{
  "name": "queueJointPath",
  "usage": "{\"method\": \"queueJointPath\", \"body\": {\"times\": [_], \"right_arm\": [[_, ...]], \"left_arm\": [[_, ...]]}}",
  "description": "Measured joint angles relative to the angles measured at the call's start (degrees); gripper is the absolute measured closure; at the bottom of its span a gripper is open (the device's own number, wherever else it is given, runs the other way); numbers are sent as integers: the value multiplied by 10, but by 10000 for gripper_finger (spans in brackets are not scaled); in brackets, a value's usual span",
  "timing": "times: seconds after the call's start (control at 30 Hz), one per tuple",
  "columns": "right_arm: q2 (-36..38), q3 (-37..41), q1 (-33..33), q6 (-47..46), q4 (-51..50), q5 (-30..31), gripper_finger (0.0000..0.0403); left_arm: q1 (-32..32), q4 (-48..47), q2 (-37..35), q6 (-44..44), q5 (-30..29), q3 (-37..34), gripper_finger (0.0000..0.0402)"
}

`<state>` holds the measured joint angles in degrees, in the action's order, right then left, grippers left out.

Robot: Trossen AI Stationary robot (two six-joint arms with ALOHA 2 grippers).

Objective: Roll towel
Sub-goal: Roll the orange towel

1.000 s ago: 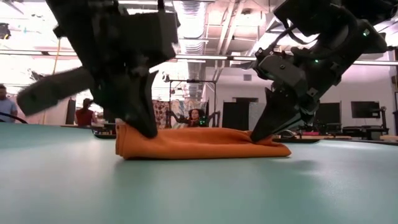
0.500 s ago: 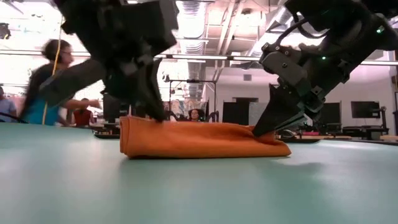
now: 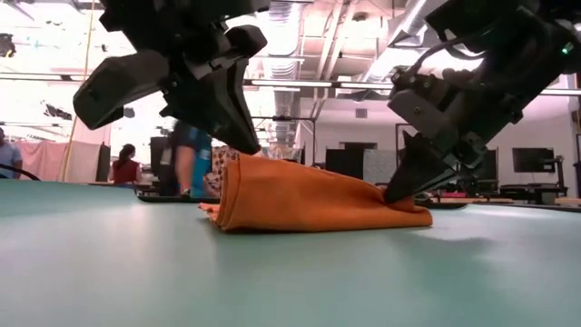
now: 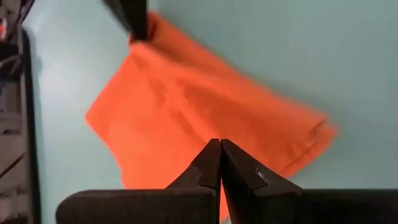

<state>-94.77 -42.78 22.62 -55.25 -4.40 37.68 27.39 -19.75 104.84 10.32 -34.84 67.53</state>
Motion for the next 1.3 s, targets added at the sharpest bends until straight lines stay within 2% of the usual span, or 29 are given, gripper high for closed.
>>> {"method": "queueJointPath", "body": {"times": [0.17,0.37,0.47,0.6,0.77,0.9,1.1,1.3], "right_arm": [[0,0,-12,-20,1,-10,389],[0,0,-27,-24,1,-29,389],[0,0,-33,-24,5,-30,389],[0,0,-37,-19,5,-31,390],[0,0,-40,-19,5,-31,390],[0,0,-40,-19,5,-34,390],[0,0,-40,-22,6,-34,390],[-1,0,-40,-24,10,-33,390]], "left_arm": [[19,52,0,46,-2,0,401],[38,66,-1,71,-1,0,401],[43,76,-1,102,19,0,401],[39,77,0,100,75,0,401],[35,75,1,111,72,0,401],[27,74,6,110,95,0,401],[21,82,22,141,70,2,401],[6,68,22,128,43,0,401]]}}
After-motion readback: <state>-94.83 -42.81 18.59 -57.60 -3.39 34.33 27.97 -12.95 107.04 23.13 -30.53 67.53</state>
